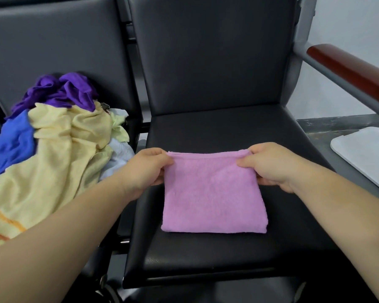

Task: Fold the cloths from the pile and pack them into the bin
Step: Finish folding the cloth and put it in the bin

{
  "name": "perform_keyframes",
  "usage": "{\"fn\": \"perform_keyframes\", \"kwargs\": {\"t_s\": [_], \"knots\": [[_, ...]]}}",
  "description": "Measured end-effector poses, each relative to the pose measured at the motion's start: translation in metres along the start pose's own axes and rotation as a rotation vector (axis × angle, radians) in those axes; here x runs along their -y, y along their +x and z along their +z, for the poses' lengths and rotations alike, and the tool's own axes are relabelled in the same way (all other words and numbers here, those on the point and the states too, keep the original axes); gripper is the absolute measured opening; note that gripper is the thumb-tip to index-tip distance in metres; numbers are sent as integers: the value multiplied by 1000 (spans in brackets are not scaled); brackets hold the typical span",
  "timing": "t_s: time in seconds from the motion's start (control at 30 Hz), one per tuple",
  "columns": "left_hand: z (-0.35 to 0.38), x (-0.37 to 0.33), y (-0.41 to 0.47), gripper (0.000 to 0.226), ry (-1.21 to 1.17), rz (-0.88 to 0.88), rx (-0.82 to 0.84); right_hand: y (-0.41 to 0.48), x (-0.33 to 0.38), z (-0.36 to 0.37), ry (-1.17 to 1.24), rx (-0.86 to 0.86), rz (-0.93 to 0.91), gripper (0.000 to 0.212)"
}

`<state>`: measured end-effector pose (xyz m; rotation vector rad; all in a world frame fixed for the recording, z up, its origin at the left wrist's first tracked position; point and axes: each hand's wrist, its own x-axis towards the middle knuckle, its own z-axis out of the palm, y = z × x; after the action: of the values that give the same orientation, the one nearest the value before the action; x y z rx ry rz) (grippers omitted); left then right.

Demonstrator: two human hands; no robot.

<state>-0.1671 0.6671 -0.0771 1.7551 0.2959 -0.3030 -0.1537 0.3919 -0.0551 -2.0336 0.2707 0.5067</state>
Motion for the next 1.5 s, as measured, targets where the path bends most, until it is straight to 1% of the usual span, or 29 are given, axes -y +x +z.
{"fn": "perform_keyframes", "kwargs": {"t_s": [0.07, 0.1, 0.17, 0.23, 0.33, 0.4, 0.43, 0.53, 0.6, 0.67, 0.7, 0.77, 0.8, 0.83, 0.9, 1.0, 1.03, 1.1, 1.17, 1.27, 1.3, 1.4, 1.5], "knots": [[5, 5, 15, 24, 24, 22, -73, 13, -2, 1, -30, -35, 7, 23], [8, 8, 22, 23, 73, 40, -118, 19, -3, 2, -54, -47, 6, 26], [15, 14, 33, 21, 257, 94, -226, 32, -6, 5, -143, -78, -8, 26], [21, 19, 39, 24, 495, 154, -311, 42, -11, 8, -324, -113, -39, 22], [27, 25, 40, 28, 740, 185, -384, 49, -13, 12, -583, -129, -60, 22], [26, 24, 39, 31, 813, 165, -398, 48, -10, 10, -665, -122, -34, 27], [26, 21, 37, 34, 831, 137, -376, 46, -8, 8, -686, -103, -9, 31], [26, 13, 29, 43, 797, 30, -231, 34, -4, 6, -656, 21, 83, 35], [26, 12, 22, 36, 744, -32, -150, 25, -3, 11, -655, 86, 96, 32], [25, 14, 14, 26, 691, -63, -118, 24, -7, 21, -658, 81, 69, 25], [25, 14, 11, 21, 633, -60, -115, 23, -8, 27, -630, 65, 60, 20], [25, 12, 5, 14, 391, -62, -96, 24, -10, 33, -478, 40, 39, 21], [27, 8, 1, 14, 264, -53, -93, 22, -10, 32, -372, 32, 21, 25], [29, 2, -5, 18, 187, -27, -98, 18, -8, 28, -282, 16, -7, 26], [36, -17, -14, 25, 162, 88, -98, 1, 1, 7, -218, -58, -113, 22], [58, -62, -23, 17, 115, 252, -36, -32, 17, -46, -223, -247, -316, 17], [72, -79, -26, 19, 108, 296, 2, -47, 19, -68, -194, -312, -357, 16], [109, -110, -36, 29, 125, 366, 92, -74, 9, -107, -132, -451, -399, 12], [155, -131, -44, 31, 168, 430, 200, -100, -21, -141, -28, -596, -410, 6], [234, -138, -55, 18, 268, 479, 349, -139, -84, -174, 169, -808, -343, 6], [263, -135, -59, 17, 319, 485, 407, -149, -112, -182, 212, -869, -295, 6], [345, -118, -69, 23, 508, 512, 594, -174, -196, -192, 361, -996, -125, 6], [416, -92, -70, 12, 717, 543, 726, -186, -270, -187, 462, -1095, 33, 8]]}}
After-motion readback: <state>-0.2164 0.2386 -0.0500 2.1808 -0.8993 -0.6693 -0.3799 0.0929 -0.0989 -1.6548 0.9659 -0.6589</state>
